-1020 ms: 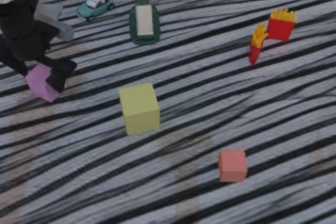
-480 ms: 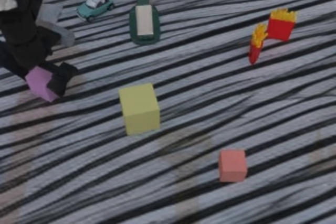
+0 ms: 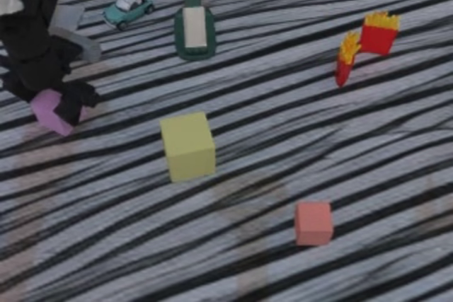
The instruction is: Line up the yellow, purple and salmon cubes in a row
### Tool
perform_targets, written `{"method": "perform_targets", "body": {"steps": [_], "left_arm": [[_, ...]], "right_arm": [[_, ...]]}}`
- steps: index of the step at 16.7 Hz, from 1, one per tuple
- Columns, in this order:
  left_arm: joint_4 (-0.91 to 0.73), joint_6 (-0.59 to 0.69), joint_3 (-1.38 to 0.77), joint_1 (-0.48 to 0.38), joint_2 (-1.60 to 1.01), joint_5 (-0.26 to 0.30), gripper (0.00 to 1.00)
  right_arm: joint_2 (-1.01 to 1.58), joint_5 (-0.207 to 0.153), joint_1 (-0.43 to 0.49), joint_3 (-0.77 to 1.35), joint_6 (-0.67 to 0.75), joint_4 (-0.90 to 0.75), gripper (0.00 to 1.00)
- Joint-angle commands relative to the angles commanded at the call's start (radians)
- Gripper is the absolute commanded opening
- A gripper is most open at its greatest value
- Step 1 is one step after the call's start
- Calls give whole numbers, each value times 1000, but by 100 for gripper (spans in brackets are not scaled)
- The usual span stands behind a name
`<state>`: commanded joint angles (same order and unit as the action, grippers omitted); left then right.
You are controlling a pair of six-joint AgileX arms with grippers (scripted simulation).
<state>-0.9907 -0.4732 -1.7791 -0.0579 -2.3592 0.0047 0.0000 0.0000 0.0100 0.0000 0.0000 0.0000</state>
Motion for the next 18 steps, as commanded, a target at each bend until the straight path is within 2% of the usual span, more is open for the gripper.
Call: {"method": "perform_targets", "body": {"steps": [2,3,12,18], "left_arm": [[0,0,0,0,0,0,2],[0,0,0,0,0,0,0],[-13,4,-7,0,23,8,0],[-205,5,-147,15,66,8,0]], "right_arm": [[0,0,0,0,0,0,100],[0,0,0,0,0,0,100],[0,0,0,0,0,0,100],[0,0,0,0,0,0,100]]}}
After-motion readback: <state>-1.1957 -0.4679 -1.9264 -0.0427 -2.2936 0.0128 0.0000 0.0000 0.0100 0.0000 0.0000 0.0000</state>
